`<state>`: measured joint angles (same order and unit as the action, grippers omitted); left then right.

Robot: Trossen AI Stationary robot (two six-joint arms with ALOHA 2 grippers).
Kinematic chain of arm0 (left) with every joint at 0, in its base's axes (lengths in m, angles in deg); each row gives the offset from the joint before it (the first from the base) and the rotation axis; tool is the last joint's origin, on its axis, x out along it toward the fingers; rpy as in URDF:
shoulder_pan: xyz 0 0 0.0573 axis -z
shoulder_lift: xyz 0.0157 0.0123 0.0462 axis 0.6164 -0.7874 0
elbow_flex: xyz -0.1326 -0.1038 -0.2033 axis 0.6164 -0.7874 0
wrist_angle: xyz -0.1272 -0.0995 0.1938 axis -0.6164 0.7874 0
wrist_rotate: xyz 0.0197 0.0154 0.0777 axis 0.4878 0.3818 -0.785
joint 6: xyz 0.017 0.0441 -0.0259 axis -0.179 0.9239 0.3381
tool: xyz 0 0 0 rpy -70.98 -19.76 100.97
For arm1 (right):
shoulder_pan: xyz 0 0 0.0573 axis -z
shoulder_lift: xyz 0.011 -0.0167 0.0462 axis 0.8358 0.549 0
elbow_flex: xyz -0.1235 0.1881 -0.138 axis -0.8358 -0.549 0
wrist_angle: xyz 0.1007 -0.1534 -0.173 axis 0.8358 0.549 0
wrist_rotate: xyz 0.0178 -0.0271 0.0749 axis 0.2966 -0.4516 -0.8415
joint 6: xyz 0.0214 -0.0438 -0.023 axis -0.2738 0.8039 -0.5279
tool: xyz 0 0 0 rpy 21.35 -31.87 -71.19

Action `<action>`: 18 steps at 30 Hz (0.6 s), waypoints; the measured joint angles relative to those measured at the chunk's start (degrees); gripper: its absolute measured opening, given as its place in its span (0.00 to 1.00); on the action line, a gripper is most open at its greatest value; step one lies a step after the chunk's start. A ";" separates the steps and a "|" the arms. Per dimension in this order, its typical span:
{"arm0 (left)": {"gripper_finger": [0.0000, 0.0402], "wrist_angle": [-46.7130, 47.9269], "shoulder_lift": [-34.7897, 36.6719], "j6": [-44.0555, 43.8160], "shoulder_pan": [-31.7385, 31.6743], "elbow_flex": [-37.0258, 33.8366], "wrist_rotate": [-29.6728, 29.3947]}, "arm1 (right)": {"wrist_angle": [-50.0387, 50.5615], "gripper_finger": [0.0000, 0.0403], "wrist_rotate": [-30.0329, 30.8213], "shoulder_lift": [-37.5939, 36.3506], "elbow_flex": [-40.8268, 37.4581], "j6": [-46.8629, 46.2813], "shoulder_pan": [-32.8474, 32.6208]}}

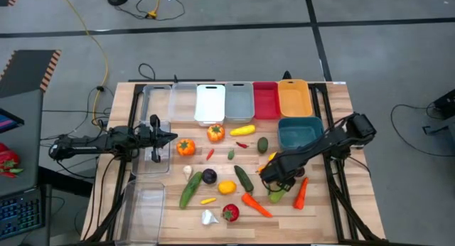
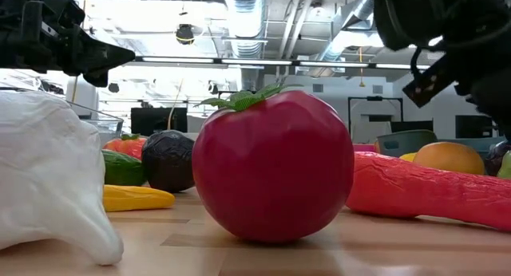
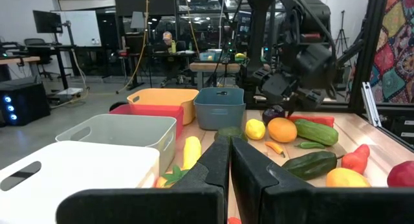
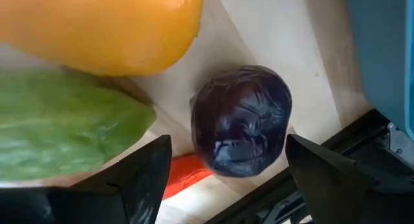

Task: Sort produce into baskets
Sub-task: Put the right plum into the blue bin

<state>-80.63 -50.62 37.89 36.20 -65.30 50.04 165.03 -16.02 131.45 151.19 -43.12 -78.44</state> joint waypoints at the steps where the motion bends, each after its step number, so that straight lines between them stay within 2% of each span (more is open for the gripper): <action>1: 0.00 0.01 0.00 0.00 -0.01 0.00 0.00 | 0.02 0.82 0.00 0.58 0.00 0.07 0.00; 8: 0.00 -0.01 0.00 0.00 -0.01 -0.01 0.00 | -0.13 0.78 0.13 2.58 -0.20 0.23 0.00; 18: 0.00 0.00 0.00 0.00 0.00 -0.01 0.00 | 0.03 0.62 0.13 2.43 -0.20 0.40 0.00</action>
<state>-80.64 -50.62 37.89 36.20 -65.31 50.04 165.06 -15.88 133.89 150.99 -42.72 -78.44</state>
